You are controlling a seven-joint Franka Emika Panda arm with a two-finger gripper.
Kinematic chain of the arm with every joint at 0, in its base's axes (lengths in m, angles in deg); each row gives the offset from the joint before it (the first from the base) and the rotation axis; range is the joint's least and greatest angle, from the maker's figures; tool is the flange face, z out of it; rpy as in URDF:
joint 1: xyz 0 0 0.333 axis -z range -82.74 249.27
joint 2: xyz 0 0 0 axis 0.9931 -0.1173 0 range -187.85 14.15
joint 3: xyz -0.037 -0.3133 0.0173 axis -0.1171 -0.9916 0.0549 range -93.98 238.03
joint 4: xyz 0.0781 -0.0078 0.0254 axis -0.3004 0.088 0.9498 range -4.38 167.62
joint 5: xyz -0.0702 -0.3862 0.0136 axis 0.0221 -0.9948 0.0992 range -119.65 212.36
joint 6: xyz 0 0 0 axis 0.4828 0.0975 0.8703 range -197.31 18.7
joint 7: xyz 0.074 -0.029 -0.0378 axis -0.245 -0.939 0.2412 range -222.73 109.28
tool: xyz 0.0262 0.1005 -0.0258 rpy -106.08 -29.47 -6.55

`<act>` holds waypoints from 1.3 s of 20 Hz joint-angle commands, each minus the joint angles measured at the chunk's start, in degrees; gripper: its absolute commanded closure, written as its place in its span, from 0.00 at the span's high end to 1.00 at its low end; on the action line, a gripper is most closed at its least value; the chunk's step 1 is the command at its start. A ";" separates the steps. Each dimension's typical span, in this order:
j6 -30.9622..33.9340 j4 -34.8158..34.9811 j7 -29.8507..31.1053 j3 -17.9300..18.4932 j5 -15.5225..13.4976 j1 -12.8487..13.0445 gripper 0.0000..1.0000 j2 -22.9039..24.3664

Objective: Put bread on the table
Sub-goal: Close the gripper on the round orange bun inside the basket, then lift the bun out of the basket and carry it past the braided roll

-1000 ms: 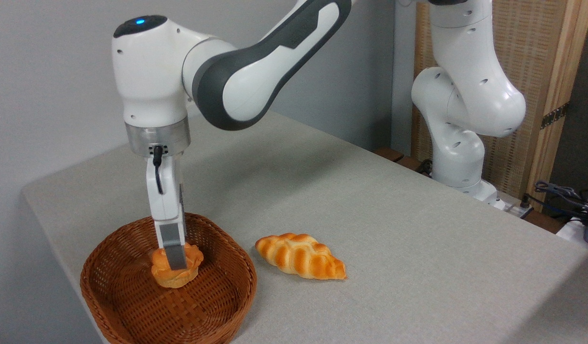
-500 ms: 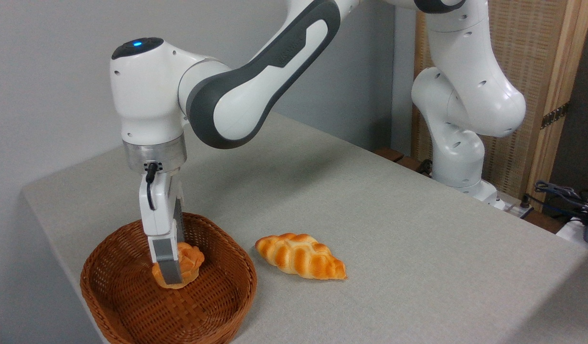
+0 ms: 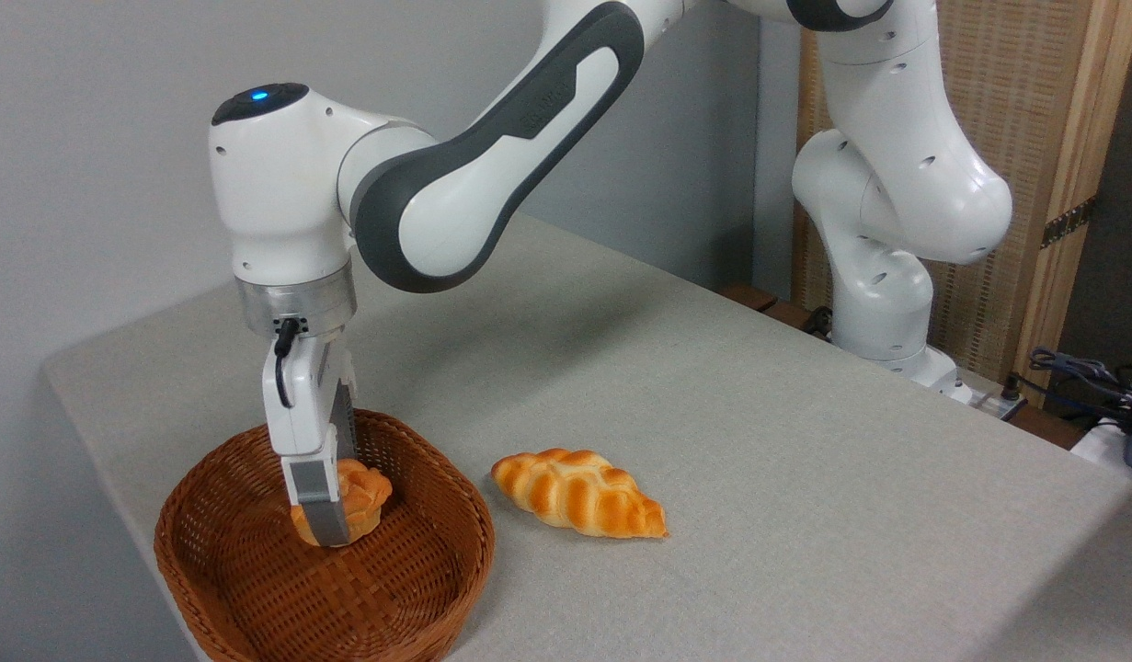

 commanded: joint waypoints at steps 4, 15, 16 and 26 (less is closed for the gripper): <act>-0.76 -0.28 -0.81 -0.29 0.83 -0.27 0.43 -0.09; 0.03 -0.64 -0.11 0.50 -0.22 -0.79 0.44 2.54; 0.55 -0.64 0.16 0.50 -0.31 -0.88 0.46 3.24; 9.94 -0.55 4.90 5.24 -5.58 -1.06 0.61 11.50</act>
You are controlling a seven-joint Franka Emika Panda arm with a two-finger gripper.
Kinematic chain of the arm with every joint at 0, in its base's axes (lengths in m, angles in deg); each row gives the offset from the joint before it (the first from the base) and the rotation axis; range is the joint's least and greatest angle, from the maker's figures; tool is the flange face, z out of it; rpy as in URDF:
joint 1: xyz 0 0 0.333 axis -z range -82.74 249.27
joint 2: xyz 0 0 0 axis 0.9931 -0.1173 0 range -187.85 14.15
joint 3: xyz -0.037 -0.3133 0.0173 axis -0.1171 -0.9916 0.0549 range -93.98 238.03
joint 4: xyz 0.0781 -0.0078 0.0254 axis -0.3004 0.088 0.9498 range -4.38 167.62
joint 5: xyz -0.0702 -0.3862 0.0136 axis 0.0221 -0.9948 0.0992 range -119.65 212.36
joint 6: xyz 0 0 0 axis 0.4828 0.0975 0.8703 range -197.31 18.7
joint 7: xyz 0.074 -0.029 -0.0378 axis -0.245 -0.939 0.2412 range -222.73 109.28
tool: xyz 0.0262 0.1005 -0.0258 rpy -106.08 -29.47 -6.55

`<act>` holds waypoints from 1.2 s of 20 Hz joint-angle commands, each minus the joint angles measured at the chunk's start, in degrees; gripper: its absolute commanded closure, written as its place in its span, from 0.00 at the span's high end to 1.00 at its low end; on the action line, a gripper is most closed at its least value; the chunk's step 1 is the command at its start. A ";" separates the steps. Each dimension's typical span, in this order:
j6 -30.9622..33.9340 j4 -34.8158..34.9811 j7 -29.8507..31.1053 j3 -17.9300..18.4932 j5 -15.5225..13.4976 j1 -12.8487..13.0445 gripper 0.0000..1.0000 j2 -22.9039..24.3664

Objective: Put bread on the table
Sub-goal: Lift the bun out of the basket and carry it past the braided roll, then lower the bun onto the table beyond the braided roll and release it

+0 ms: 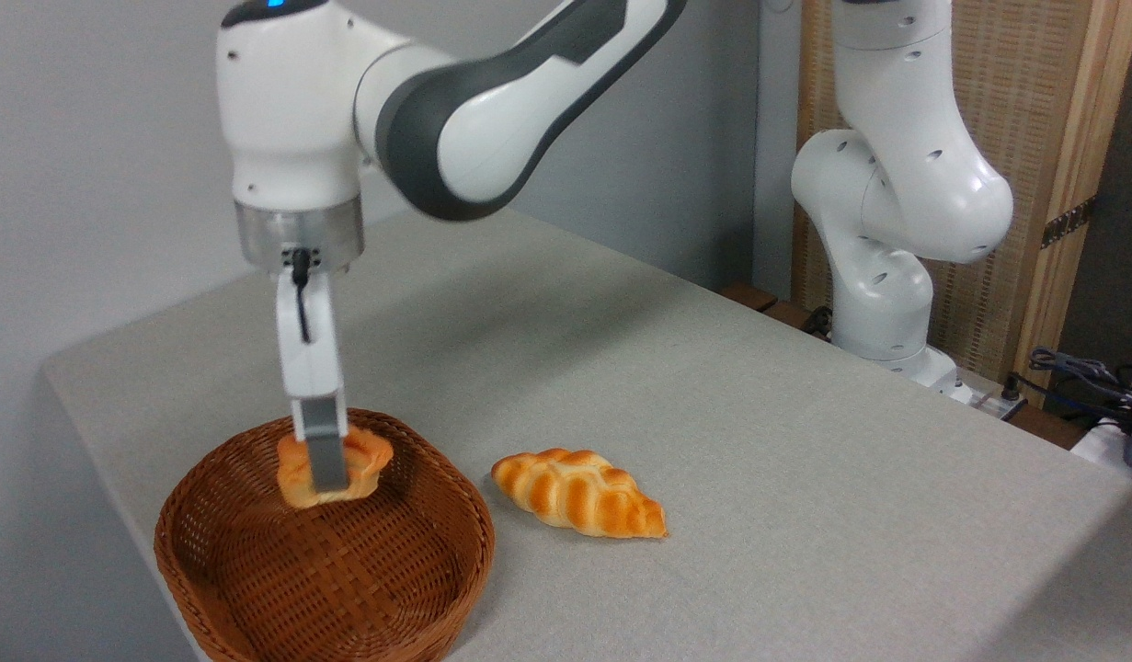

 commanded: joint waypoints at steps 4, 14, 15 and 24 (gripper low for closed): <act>11.91 0.73 4.69 3.88 -3.22 0.28 0.66 7.35; 20.28 8.72 9.01 4.59 -3.22 0.72 0.91 12.45; 20.37 9.52 8.92 4.32 -3.22 0.80 0.97 12.54; 20.46 12.25 8.57 3.97 -3.05 3.53 1.00 11.58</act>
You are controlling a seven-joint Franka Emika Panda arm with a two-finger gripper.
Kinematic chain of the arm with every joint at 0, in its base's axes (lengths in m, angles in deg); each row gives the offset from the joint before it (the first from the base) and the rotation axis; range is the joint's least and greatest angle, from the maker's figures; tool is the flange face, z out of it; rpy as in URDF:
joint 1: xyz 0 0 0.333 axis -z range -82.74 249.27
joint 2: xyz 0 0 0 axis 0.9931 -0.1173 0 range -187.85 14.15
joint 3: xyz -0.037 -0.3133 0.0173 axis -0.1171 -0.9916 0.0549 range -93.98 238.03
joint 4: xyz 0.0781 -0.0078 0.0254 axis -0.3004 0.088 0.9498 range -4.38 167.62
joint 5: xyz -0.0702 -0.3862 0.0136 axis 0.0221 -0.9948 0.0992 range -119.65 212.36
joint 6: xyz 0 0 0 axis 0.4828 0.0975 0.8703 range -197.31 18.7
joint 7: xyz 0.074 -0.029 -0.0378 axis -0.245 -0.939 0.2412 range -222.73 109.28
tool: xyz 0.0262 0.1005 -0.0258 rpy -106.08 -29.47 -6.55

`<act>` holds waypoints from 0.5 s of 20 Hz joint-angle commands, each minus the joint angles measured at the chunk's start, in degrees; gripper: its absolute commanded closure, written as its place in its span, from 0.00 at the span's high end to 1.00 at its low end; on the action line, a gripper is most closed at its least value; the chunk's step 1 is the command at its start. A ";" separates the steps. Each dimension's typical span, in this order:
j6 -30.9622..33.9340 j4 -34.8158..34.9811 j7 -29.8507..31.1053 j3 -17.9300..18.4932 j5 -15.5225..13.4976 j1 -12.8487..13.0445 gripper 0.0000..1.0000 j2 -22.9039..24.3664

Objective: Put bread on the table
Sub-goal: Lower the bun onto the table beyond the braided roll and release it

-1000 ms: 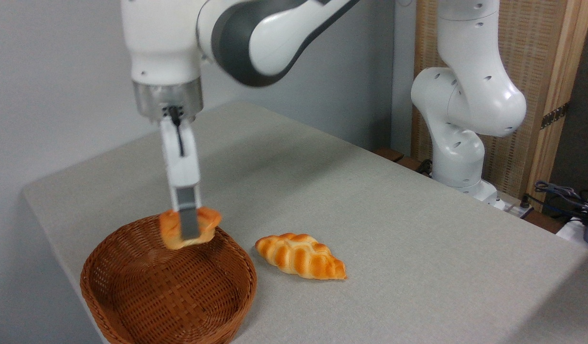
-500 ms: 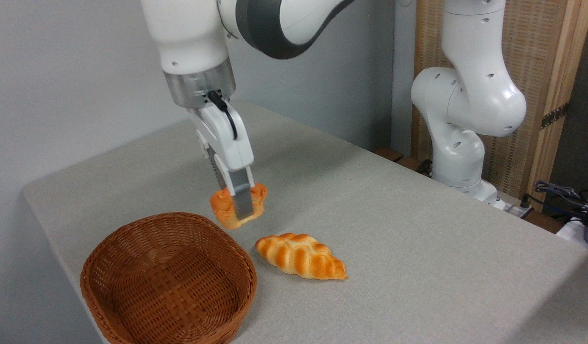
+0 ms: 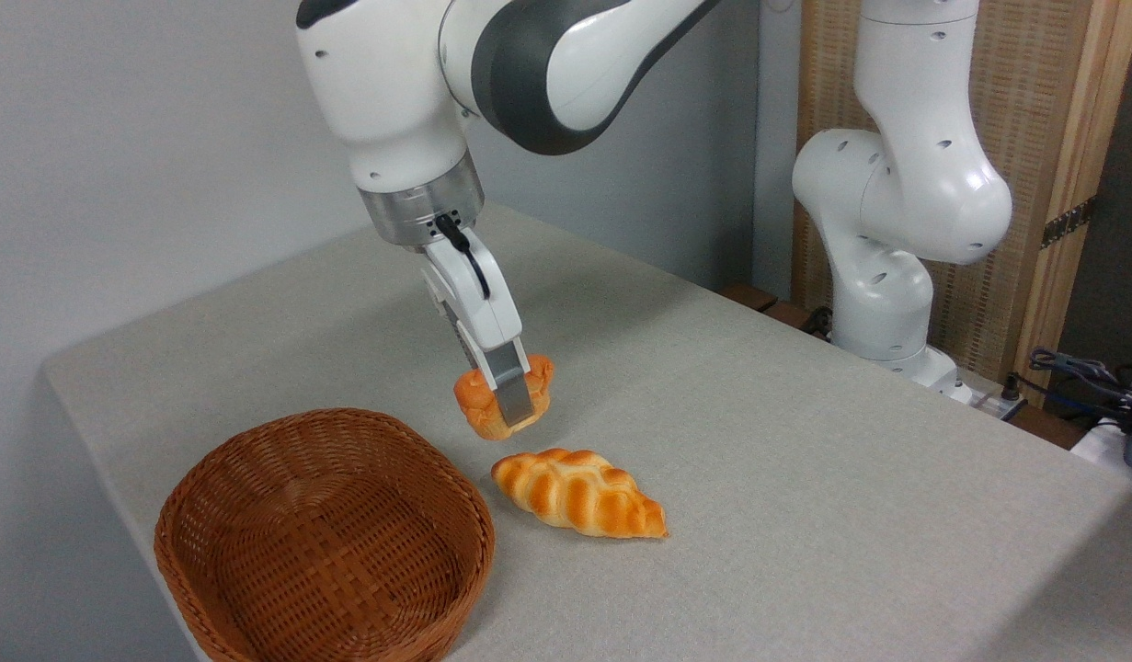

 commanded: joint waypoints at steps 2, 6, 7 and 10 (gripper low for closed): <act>0.43 1.42 0.47 0.52 -0.85 1.54 1.00 0.35; 0.43 1.42 0.47 0.52 -0.68 1.54 1.00 0.26; 0.43 1.42 0.47 0.52 -0.68 1.54 1.00 0.26; 0.43 1.33 0.47 0.44 -0.59 1.54 1.00 0.26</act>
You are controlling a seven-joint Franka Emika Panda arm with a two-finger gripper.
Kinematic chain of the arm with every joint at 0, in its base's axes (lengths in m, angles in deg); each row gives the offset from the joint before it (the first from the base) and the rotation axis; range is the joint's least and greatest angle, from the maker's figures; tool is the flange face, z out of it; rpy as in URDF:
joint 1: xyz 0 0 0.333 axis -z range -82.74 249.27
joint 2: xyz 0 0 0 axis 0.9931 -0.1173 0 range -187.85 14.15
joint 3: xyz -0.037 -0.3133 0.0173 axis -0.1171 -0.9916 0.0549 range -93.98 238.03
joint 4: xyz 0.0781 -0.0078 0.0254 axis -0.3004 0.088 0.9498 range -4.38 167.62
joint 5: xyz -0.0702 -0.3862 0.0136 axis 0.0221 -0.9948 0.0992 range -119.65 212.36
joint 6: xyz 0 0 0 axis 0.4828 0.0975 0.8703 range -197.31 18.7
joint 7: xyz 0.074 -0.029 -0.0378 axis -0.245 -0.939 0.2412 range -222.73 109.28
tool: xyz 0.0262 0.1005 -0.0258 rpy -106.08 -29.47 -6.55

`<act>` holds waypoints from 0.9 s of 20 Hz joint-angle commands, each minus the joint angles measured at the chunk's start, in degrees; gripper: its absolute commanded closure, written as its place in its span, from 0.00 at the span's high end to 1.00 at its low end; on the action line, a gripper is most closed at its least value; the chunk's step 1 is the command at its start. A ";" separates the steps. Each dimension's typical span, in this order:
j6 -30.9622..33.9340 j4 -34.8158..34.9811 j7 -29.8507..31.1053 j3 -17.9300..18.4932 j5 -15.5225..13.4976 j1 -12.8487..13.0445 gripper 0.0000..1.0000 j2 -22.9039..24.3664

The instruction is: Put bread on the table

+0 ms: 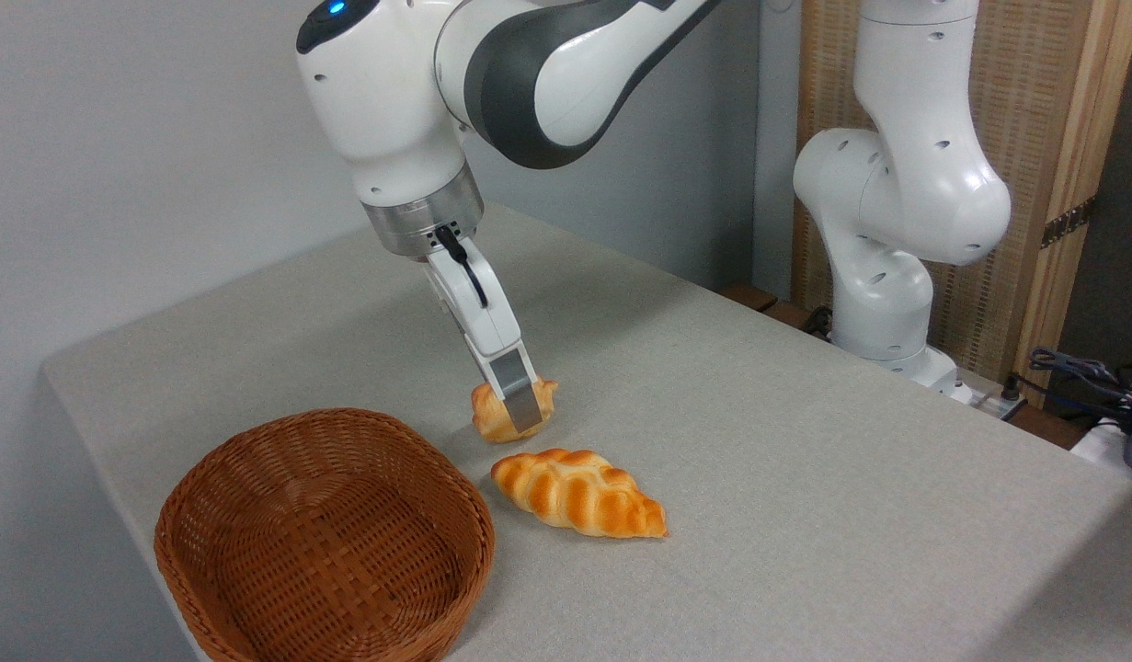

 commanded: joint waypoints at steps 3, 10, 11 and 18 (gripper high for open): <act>0.26 0.05 0.47 0.42 -0.50 0.36 1.00 0.45; -5.61 -1.88 1.17 1.21 -0.24 0.18 1.00 1.24; -5.80 -2.32 1.26 1.21 -0.24 0.10 1.00 1.24; -6.07 -6.10 1.52 4.11 -0.24 -0.43 1.00 1.32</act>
